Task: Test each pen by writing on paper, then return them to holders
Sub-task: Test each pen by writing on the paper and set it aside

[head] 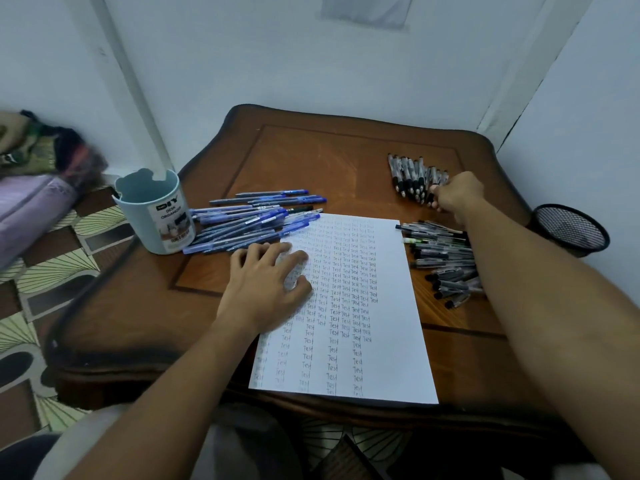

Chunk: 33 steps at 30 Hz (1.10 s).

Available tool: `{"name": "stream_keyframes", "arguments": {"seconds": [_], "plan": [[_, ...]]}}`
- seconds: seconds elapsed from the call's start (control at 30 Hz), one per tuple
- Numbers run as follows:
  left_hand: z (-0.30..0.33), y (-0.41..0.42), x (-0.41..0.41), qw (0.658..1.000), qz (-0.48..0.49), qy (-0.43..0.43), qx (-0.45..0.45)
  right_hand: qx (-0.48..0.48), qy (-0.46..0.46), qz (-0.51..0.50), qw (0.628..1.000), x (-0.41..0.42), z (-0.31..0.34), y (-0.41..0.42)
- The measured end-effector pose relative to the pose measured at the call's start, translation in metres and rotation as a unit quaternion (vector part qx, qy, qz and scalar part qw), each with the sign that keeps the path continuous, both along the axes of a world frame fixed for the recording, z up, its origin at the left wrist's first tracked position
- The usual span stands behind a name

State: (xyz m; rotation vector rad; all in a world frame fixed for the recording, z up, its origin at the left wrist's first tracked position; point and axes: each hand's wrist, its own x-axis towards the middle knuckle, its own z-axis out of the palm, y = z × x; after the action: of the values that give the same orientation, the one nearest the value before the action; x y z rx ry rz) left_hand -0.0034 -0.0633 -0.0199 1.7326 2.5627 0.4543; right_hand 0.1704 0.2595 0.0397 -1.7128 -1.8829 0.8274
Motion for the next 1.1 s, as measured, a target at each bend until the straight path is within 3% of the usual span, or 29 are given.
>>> {"name": "stream_keyframes", "arguments": {"seconds": [0.33, 0.47, 0.57, 1.1], "plan": [[-0.001, -0.001, -0.003, 1.0, 0.003, 0.0, -0.007, 0.064, -0.124, 0.098, 0.985, 0.004, 0.011, -0.021], [0.0, -0.001, -0.001, 1.0, 0.004, -0.001, -0.008, 0.028, -0.225, 0.217, 0.949, 0.02, 0.022, -0.036], [-0.001, -0.001, -0.002, 1.0, 0.005, 0.0, -0.002, 0.012, -0.287, 0.252, 0.924, 0.027, 0.024, -0.037], [-0.002, -0.001, -0.001, 1.0, 0.003, 0.002, -0.002, 0.014, -0.285, 0.223, 0.932, 0.029, 0.014, -0.034]]}}
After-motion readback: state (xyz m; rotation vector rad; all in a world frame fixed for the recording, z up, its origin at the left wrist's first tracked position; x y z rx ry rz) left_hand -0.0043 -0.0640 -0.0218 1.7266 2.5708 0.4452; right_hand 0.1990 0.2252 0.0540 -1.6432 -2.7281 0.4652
